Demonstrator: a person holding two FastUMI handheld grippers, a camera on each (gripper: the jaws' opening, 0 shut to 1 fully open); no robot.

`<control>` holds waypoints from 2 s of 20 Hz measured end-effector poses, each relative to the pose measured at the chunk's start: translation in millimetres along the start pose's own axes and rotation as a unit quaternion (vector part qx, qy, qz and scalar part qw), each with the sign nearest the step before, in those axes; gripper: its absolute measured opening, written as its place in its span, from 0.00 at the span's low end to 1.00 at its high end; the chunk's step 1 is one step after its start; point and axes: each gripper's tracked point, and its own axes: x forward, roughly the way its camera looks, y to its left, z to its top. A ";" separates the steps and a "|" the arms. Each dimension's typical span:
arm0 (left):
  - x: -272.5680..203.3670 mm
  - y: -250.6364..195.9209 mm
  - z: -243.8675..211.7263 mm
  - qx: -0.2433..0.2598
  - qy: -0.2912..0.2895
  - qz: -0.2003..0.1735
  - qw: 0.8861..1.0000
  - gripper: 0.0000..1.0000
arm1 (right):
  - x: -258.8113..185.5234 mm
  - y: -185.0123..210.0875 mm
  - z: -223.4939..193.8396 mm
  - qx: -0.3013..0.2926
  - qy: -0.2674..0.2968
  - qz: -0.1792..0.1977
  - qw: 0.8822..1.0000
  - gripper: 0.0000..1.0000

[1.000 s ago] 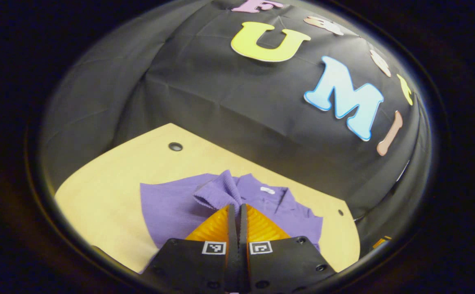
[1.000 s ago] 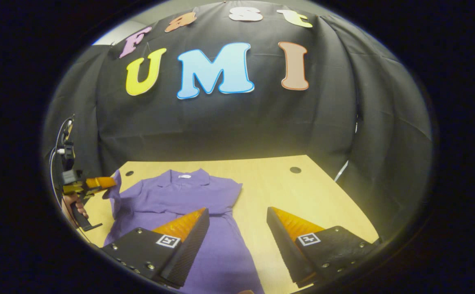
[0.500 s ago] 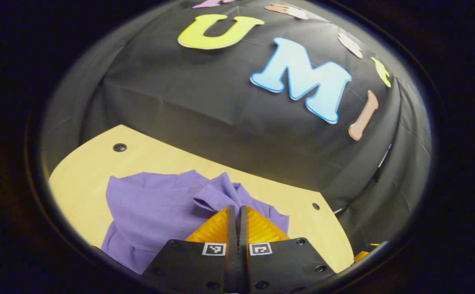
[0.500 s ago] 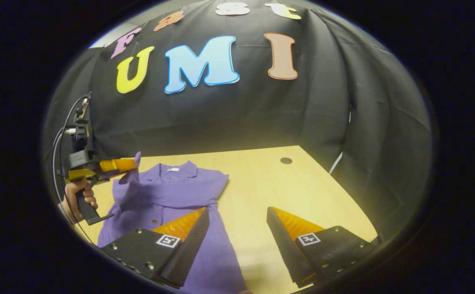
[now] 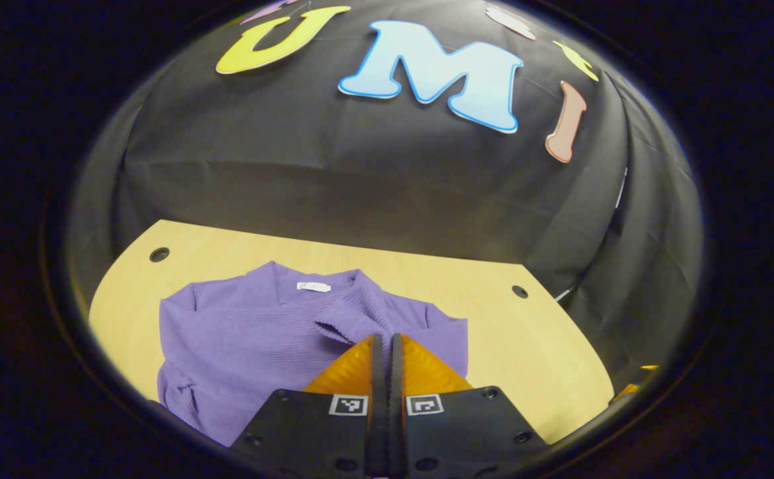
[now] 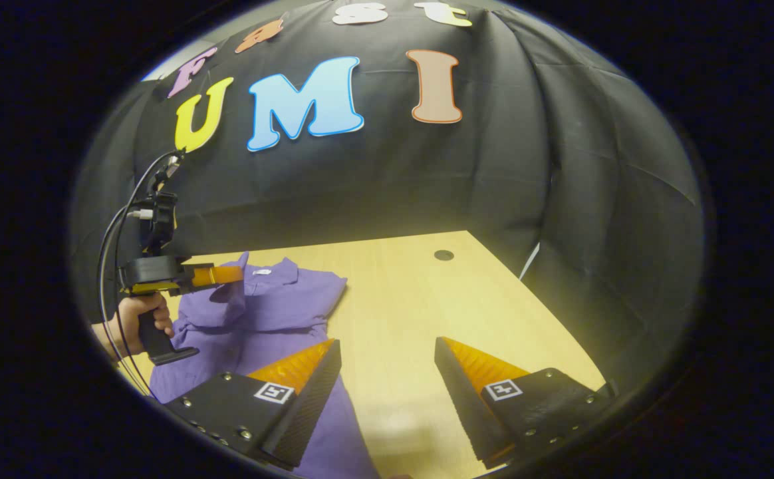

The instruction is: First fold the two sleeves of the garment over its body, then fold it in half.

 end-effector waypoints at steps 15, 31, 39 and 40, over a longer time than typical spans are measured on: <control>-76.2 15.8 -12.9 0.056 -0.002 -0.033 0.998 0.98 | -43.0 18.3 -19.3 0.003 -0.022 -0.052 0.998 0.88; -237.5 125.8 -136.9 0.033 0.049 0.027 0.998 0.95 | -56.1 41.1 -154.9 -0.012 0.114 -0.033 0.993 0.89; -300.9 172.3 -191.7 0.034 0.070 0.042 0.996 0.98 | -62.5 45.8 -193.0 0.016 0.147 -0.025 0.989 0.89; -306.6 177.5 -199.2 0.034 0.074 0.043 0.996 0.98 | -63.6 44.6 -198.5 0.022 0.150 -0.025 0.988 0.89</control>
